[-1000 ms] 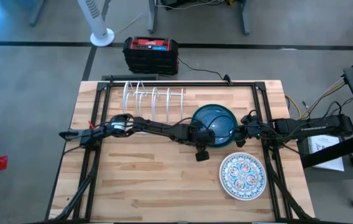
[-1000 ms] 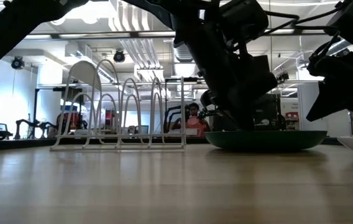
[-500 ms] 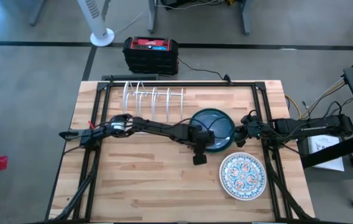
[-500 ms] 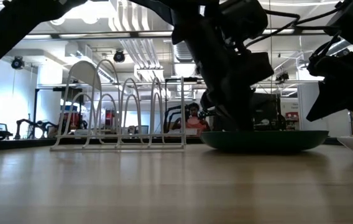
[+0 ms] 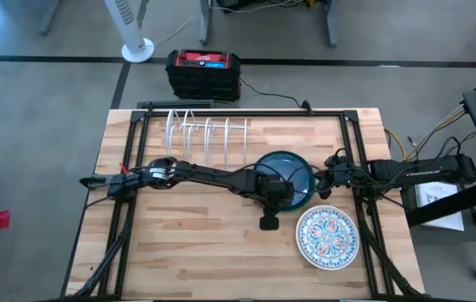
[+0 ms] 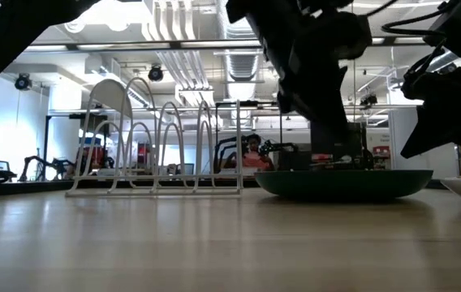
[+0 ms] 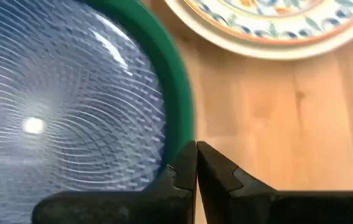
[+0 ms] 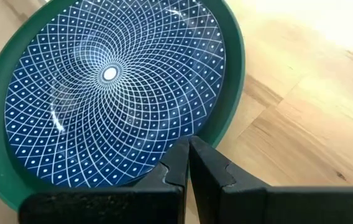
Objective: Sort dishes
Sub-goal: Put the blue patterned plate in the dish rack
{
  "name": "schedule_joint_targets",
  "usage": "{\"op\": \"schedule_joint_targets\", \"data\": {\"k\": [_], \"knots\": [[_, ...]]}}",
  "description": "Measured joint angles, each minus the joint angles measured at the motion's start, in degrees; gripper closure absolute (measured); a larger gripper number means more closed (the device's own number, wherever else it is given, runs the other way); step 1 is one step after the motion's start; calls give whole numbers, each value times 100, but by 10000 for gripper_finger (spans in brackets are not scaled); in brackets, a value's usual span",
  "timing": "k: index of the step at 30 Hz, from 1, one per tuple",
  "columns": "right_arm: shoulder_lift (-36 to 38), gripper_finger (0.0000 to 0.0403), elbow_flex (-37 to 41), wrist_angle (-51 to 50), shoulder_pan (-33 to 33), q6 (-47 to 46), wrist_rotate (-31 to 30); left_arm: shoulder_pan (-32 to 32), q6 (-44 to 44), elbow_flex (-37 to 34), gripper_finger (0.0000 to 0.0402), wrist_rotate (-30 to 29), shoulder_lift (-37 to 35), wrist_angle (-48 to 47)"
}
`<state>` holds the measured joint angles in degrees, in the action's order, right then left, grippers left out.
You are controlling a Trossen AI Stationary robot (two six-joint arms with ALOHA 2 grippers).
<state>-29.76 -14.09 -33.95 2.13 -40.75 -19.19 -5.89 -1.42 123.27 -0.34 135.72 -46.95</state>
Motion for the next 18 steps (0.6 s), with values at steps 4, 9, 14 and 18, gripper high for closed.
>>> {"op": "schedule_joint_targets", "data": {"k": [4, 9, 14, 18], "knots": [[11, 396, -6, -4, 0, -4, 103, 40, 33, 240, 402, -487, 0, -309], [11, 396, -44, 21, 0, 15, 123, 165, -555, 452, 402, -980, 0, -980], [11, 396, -44, 20, 0, 19, 123, 216, -725, 373, 402, -1129, 0, -1259], [11, 396, -44, 13, 0, 20, 121, 236, -723, 214, 402, -1129, 4, -1259]]}}
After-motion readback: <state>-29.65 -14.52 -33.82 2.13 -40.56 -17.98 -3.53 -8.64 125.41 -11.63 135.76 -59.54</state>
